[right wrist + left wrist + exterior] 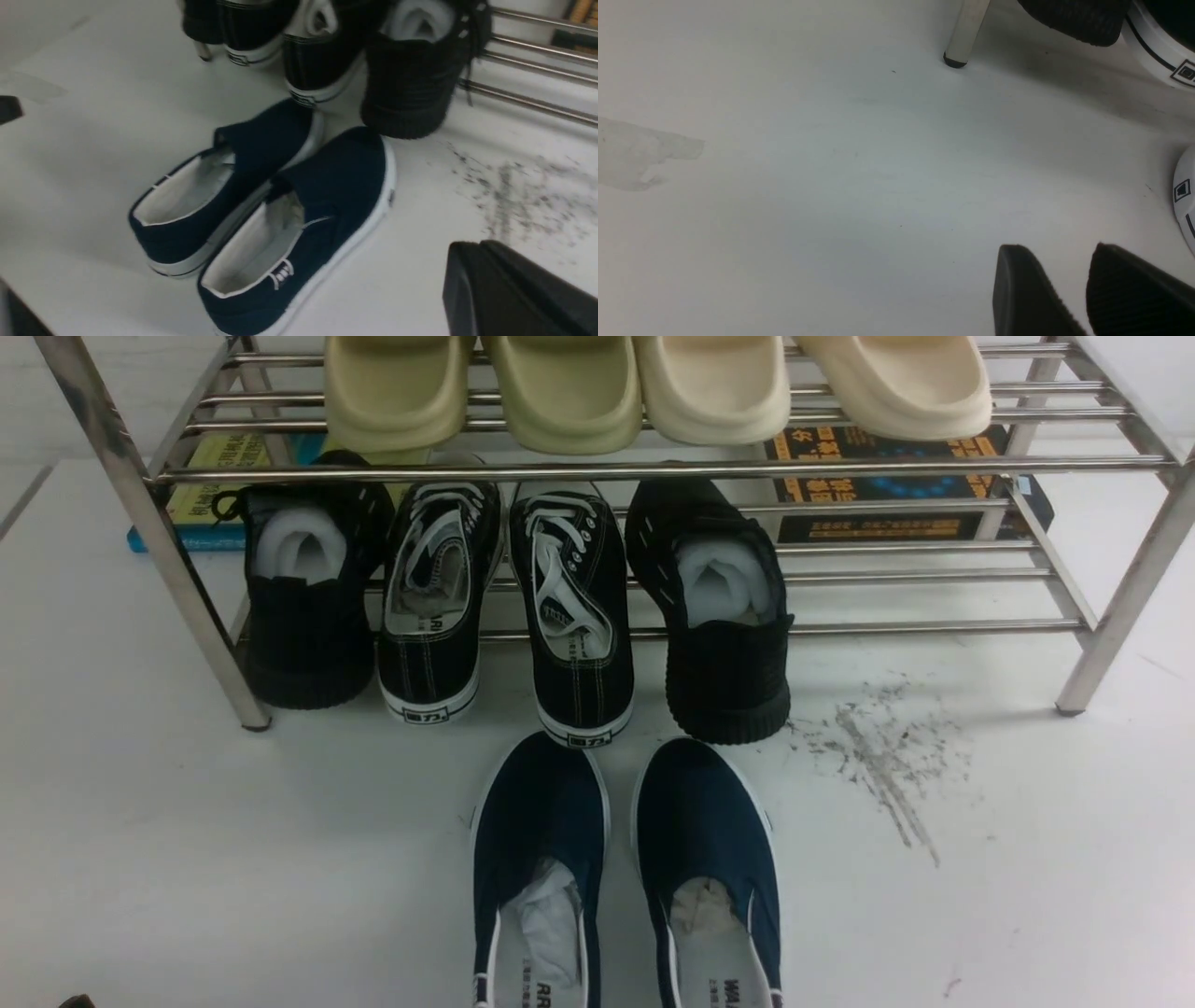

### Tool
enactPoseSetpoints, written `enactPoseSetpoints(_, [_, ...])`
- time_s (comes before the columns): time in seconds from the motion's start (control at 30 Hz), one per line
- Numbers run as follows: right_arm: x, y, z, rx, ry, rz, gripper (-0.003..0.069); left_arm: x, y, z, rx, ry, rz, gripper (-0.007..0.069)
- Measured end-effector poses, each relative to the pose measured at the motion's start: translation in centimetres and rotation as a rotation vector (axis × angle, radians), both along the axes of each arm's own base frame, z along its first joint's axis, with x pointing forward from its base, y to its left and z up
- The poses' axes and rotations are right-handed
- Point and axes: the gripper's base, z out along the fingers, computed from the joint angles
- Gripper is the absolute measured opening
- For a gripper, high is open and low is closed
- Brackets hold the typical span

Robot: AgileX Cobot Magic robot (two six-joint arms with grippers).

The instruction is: Take the shoes off the shelf with your hand on the white table.

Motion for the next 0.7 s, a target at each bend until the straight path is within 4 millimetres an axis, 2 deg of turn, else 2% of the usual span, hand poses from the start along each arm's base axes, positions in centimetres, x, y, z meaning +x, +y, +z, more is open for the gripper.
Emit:
enactPoseSetpoints(0.17, [-0.4,2.0,-2.8,0.053,-0.169,0.163,-0.0006,0.0,0.0,0.0,0.000,0.000,0.000,0.0242])
enactPoseSetpoints(0.4, [-1.0,2.8,-2.7,0.167,-0.222,0.259,-0.0006,0.0,0.0,0.0,0.000,0.000,0.000,0.0242])
enactPoseSetpoints(0.7, [-1.0,2.9,-2.7,0.175,-0.223,0.261,-0.0006,0.0,0.0,0.0,0.000,0.000,0.000,0.0242])
